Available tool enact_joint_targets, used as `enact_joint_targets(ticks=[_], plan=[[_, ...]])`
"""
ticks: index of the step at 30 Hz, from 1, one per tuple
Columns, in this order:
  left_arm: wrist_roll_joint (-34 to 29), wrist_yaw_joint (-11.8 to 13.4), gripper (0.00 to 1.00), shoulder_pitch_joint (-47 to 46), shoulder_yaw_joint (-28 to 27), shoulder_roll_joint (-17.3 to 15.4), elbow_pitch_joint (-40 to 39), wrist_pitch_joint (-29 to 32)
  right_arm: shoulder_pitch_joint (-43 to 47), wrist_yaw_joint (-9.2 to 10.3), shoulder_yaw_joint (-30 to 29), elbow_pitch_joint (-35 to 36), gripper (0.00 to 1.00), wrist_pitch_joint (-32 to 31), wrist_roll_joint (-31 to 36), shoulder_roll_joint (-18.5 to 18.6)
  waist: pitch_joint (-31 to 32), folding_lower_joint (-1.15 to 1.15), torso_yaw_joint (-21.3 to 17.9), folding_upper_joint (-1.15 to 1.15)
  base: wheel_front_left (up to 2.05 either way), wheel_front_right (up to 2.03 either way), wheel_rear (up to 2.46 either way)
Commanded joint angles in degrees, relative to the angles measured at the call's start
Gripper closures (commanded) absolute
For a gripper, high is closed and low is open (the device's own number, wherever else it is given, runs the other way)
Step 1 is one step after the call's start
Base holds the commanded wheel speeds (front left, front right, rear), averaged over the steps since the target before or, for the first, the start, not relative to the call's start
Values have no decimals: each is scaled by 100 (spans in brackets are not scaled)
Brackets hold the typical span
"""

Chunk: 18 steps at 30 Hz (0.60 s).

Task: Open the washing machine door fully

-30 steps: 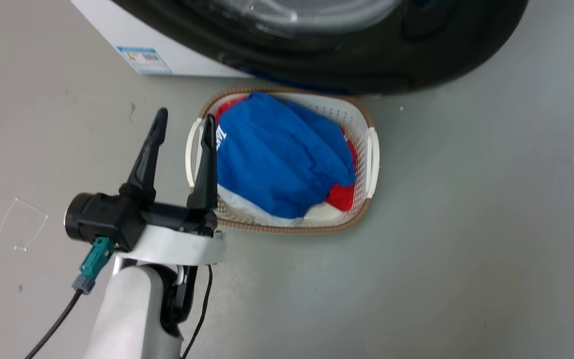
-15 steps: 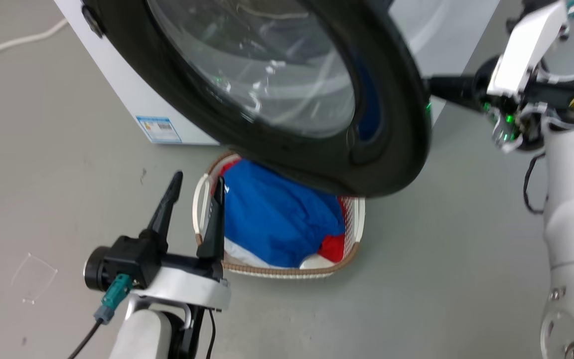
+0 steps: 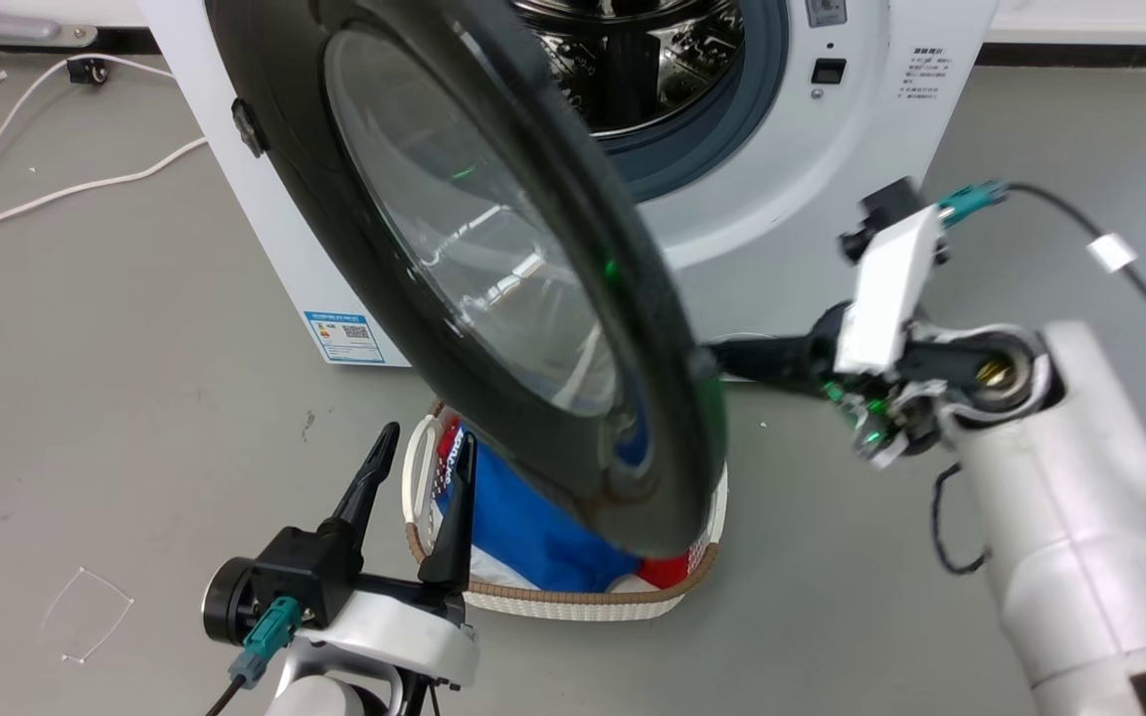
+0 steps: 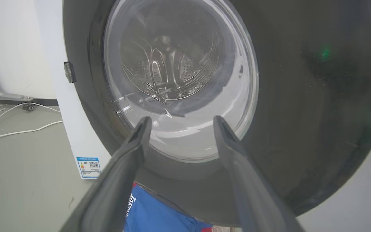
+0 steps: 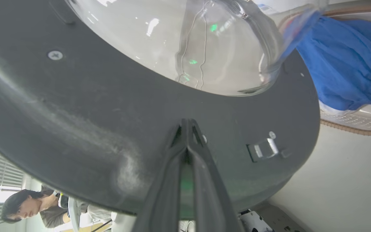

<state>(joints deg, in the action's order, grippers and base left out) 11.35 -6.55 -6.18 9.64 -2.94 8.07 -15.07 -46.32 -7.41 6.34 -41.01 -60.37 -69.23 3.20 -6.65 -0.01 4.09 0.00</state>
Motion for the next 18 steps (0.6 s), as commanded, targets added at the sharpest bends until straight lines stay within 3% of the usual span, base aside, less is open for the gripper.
enact_joint_targets(ticks=[1,11,12,18], plan=[[15,-10,0,48,14,6,27,-15,187,-14,232,74,100,79,-172,-58,30,1,4,0,0,0,0],[95,22,0,171,34,6,81,-15,723,-14,1657,493,100,1000,-1297,-47,185,1,7,0,0,0,0],[99,33,0,217,32,6,73,-15,798,-14,1844,549,100,1381,-1438,-46,211,1,-13,0,0,0,0],[139,64,0,259,44,6,115,-15,1054,-14,1670,738,100,2665,-1260,-17,322,1,-48,0,0,0,0]])
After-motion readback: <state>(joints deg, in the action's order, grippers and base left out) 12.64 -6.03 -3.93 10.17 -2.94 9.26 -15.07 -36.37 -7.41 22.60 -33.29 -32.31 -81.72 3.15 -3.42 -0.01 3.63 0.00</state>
